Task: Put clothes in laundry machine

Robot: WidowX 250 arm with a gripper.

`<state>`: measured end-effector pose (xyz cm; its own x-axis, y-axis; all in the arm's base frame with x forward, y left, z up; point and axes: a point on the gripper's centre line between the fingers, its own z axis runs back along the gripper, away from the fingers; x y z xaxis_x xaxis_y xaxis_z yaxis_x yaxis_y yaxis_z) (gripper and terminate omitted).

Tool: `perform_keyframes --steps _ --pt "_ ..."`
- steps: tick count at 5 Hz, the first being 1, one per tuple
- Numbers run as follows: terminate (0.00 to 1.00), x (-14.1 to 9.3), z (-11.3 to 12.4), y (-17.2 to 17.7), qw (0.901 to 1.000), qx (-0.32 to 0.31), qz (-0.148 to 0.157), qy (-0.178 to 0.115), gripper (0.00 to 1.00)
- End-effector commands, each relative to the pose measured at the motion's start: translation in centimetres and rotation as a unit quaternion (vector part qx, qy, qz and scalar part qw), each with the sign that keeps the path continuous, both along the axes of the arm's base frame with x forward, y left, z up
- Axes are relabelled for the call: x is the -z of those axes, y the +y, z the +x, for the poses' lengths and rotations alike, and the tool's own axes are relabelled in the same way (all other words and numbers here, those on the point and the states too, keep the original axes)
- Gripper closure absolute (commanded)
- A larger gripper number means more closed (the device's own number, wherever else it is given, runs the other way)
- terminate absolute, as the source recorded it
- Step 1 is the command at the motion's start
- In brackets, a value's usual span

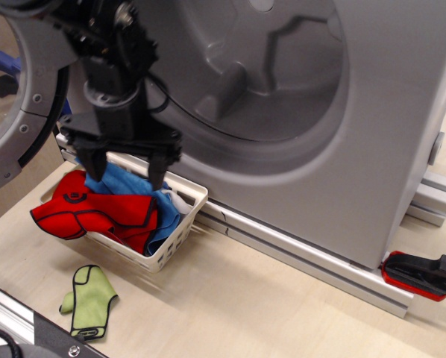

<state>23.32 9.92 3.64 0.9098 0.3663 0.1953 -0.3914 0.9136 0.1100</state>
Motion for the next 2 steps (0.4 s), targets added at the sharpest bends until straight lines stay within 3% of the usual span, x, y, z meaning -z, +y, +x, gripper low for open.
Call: perform_keyframes --steps 1,2 --pt "0.00 2.46 0.01 2.74 0.9995 -0.030 0.004 -0.013 0.00" --pt "0.00 3.41 0.08 2.68 0.9994 0.004 -0.032 -0.010 0.00"
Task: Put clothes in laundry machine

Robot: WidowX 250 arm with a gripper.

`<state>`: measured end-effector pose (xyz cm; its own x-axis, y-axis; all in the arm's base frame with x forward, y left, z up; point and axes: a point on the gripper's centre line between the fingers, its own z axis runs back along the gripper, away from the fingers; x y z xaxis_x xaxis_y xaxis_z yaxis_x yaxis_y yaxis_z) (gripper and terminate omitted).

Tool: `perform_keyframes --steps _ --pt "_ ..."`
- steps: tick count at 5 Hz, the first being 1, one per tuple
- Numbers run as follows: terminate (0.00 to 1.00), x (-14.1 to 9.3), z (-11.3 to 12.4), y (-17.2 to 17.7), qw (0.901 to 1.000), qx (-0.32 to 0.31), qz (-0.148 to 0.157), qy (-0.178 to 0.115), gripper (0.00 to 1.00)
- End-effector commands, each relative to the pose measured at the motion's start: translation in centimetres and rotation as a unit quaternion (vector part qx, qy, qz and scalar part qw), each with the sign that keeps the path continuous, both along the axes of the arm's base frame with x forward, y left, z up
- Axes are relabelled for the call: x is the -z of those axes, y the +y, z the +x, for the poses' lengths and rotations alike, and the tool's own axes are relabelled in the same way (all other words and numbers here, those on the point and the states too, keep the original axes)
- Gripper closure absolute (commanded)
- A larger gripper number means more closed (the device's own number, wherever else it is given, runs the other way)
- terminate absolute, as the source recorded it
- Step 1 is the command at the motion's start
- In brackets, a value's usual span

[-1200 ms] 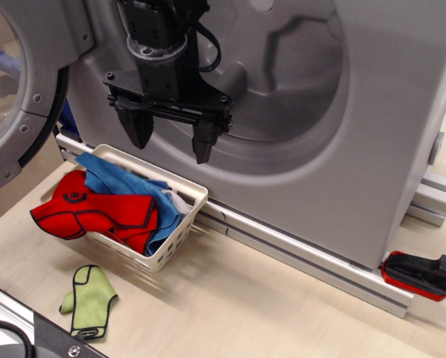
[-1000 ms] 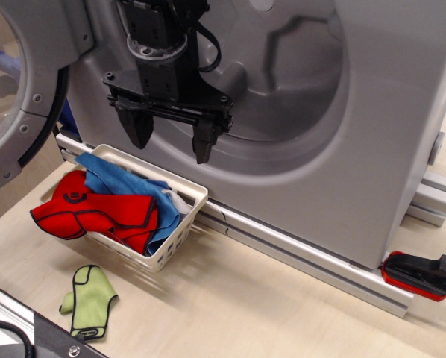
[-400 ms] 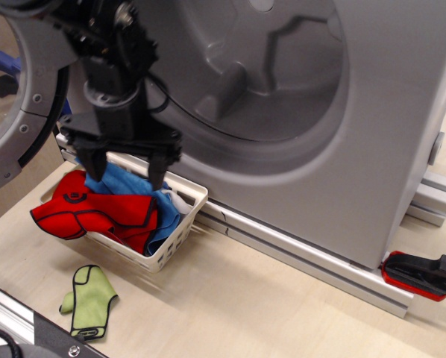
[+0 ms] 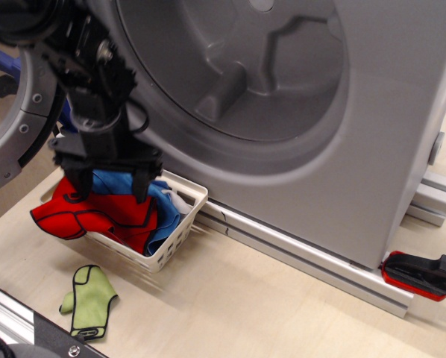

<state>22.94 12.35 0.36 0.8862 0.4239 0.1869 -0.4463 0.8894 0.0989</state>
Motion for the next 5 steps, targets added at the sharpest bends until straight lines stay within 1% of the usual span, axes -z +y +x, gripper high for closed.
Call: perform_keyframes --steps 1,2,3,4,5 --pt "0.00 1.5 0.7 0.2 0.9977 0.035 -0.052 -0.026 0.00" --pt "0.00 2.9 0.9 -0.2 0.9978 0.028 -0.054 -0.025 0.00" --pt "0.00 4.3 0.8 -0.1 0.9990 0.019 -0.039 -0.009 0.00" --pt "0.00 5.2 1.1 0.3 0.9994 0.003 -0.033 -0.005 0.00" --pt "0.00 5.7 1.2 0.4 0.9996 -0.004 -0.026 -0.005 1.00"
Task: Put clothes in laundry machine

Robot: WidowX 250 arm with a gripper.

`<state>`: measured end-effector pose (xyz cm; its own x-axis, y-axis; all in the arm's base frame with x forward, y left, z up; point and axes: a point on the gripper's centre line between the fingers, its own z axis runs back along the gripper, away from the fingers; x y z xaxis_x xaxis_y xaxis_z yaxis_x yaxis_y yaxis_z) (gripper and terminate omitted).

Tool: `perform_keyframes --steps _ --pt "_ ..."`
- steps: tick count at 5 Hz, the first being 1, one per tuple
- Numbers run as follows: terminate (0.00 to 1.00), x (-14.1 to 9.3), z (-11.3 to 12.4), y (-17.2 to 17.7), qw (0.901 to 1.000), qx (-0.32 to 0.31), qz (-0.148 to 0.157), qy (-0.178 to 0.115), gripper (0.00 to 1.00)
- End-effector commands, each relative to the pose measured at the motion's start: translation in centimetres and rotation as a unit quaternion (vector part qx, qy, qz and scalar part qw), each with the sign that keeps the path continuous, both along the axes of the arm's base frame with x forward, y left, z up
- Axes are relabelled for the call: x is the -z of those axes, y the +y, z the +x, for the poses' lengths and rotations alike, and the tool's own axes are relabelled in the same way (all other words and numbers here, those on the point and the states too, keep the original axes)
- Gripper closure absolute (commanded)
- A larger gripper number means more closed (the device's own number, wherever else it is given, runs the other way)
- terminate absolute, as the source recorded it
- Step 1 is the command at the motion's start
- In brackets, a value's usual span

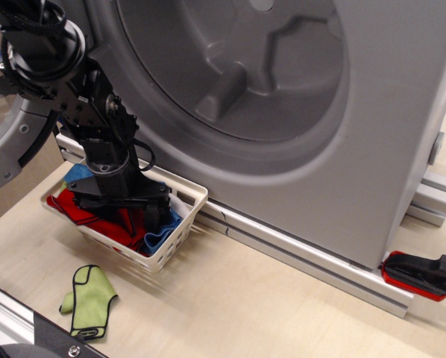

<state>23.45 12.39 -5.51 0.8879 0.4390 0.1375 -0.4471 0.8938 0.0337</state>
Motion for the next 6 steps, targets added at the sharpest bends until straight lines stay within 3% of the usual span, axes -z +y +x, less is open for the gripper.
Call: perform_keyframes --steps 1,2,4,6 --pt "0.00 -0.8 0.7 0.6 0.9995 0.001 0.024 -0.019 1.00" --pt "0.00 -2.5 0.6 0.8 0.9990 0.007 0.032 -0.031 1.00" --pt "0.00 -8.6 0.6 0.6 0.9962 -0.003 0.030 -0.082 1.00" --pt "0.00 -14.4 0.4 -2.3 0.9935 0.032 -0.002 -0.109 1.00"
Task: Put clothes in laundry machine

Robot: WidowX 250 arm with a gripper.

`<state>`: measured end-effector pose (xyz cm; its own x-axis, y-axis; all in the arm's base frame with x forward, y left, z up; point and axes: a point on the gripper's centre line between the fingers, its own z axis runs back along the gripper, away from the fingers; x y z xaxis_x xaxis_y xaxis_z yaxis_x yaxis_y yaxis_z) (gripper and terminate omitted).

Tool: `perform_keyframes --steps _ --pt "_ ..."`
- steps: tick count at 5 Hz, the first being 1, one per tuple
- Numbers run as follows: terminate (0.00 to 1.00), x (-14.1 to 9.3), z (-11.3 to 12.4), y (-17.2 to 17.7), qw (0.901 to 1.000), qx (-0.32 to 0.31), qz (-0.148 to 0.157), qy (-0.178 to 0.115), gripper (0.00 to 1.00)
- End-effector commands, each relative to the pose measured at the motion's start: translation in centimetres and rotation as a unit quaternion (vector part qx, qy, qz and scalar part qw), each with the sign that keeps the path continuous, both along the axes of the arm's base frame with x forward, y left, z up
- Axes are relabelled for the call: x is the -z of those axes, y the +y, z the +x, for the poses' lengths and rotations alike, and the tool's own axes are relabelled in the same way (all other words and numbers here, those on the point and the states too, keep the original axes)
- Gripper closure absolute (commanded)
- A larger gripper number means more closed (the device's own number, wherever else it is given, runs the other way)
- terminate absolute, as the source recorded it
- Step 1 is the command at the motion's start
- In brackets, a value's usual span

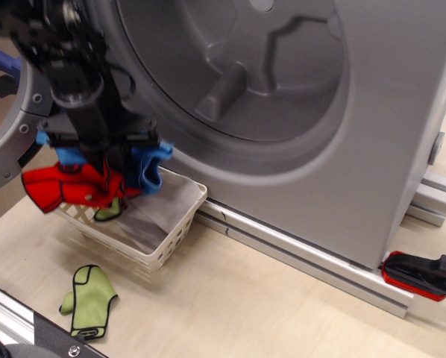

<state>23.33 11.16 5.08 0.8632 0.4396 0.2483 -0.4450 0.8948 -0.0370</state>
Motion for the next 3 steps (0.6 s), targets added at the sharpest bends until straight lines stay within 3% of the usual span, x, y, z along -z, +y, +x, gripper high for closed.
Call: perform_keyframes --steps 1,3 --pt "0.00 -6.0 1.2 -3.1 0.9937 0.061 0.006 -0.094 1.00" --pt "0.00 -8.5 4.1 -7.6 0.9820 0.085 -0.013 -0.168 1.00"
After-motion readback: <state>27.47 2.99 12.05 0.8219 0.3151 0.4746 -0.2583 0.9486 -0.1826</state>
